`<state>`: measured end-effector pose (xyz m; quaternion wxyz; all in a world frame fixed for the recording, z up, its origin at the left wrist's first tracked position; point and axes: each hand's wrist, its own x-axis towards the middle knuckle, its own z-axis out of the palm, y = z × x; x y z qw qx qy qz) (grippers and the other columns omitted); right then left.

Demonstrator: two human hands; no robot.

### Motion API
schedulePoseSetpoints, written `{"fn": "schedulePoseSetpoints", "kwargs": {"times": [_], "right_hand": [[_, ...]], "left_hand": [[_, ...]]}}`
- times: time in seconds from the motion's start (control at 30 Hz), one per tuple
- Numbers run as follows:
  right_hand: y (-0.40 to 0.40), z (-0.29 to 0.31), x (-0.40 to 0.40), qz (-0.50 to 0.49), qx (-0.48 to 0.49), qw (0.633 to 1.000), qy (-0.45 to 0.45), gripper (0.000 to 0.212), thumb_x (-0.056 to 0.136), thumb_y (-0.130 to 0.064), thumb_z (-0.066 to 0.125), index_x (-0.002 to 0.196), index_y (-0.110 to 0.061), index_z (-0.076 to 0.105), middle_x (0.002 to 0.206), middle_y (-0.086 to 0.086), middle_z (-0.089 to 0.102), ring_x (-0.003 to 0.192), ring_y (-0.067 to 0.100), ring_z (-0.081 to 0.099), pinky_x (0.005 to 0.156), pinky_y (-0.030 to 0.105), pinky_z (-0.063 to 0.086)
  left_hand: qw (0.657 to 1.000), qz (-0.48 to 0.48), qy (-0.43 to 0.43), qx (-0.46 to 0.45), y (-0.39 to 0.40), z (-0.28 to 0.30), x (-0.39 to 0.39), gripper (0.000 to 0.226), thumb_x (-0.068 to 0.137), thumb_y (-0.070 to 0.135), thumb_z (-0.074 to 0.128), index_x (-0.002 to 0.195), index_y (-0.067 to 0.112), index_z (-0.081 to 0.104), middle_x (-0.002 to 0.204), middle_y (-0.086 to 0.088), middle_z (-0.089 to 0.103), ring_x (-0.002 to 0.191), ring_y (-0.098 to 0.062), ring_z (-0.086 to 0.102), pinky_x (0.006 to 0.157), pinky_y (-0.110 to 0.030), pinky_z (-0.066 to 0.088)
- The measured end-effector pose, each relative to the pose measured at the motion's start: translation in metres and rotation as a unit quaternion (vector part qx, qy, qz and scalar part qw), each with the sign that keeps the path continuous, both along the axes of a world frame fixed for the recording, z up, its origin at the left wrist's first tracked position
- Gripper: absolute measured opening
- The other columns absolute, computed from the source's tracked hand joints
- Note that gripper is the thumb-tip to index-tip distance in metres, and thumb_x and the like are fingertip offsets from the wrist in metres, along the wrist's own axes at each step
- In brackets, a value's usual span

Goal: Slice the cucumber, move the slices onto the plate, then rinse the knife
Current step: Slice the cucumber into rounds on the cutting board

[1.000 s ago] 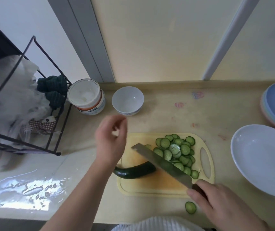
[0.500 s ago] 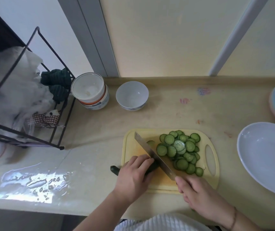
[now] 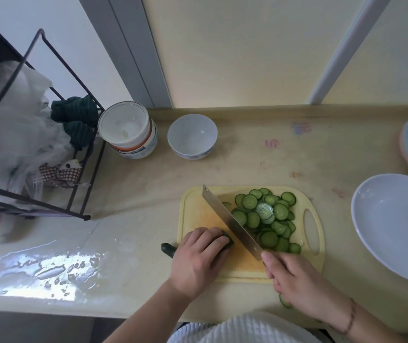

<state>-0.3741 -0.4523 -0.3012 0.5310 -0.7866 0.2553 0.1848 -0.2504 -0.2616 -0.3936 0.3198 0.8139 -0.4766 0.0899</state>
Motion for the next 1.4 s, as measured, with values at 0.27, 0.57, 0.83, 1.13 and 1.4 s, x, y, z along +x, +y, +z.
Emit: {"fn": "schedulePoseSetpoints", "kwargs": {"times": [0.27,0.57,0.83,1.13,1.4], "right_hand": [[0.006,0.018,-0.011,0.019,-0.010,0.999,-0.027,0.065,0.084,-0.065,0.034,0.072,-0.002,0.044,0.050,-0.007,0.034,0.049,0.007,0.030,0.050,0.024,0.029],[0.005,0.028,-0.014,0.037,-0.040,0.998,-0.017,0.067,0.081,-0.065,0.031,0.073,0.000,0.045,0.053,-0.002,0.035,0.049,0.007,0.030,0.053,0.027,0.029],[0.007,0.019,-0.008,0.043,-0.054,0.998,-0.009,0.068,0.084,-0.066,0.027,0.071,-0.002,0.047,0.054,0.000,0.040,0.049,0.007,0.034,0.054,0.031,0.034],[0.022,-0.012,0.013,0.054,-0.110,0.992,-0.018,0.056,0.087,-0.062,0.020,0.068,-0.018,0.049,0.063,0.006,0.061,0.061,0.016,0.058,0.061,0.029,0.043],[0.012,-0.002,0.014,0.011,-0.071,0.997,-0.024,0.056,0.084,-0.065,0.022,0.064,-0.016,0.042,0.044,-0.005,0.038,0.041,0.008,0.034,0.051,0.027,0.032]], "left_hand": [[1.000,-0.003,-0.008,-0.004,-0.002,0.000,0.000,0.012,0.096,0.020,0.068,0.107,0.016,0.067,0.110,0.001,0.067,0.092,-0.023,0.061,0.080,-0.033,0.052],[1.000,-0.004,-0.010,-0.005,-0.003,0.000,0.001,0.016,0.094,0.018,0.069,0.109,0.018,0.064,0.111,0.002,0.067,0.093,-0.023,0.062,0.078,-0.035,0.053],[1.000,-0.002,-0.021,-0.004,-0.003,-0.001,0.000,0.012,0.096,0.020,0.066,0.108,0.017,0.066,0.111,0.002,0.068,0.093,-0.024,0.063,0.077,-0.034,0.053],[1.000,0.012,-0.022,0.002,-0.004,-0.001,-0.001,0.015,0.098,0.026,0.065,0.103,0.015,0.074,0.110,0.002,0.070,0.093,-0.024,0.065,0.076,-0.036,0.055],[1.000,0.018,-0.010,-0.017,-0.003,0.000,0.000,0.017,0.087,0.017,0.077,0.102,0.015,0.069,0.108,0.002,0.068,0.088,-0.023,0.063,0.078,-0.033,0.054]]}}
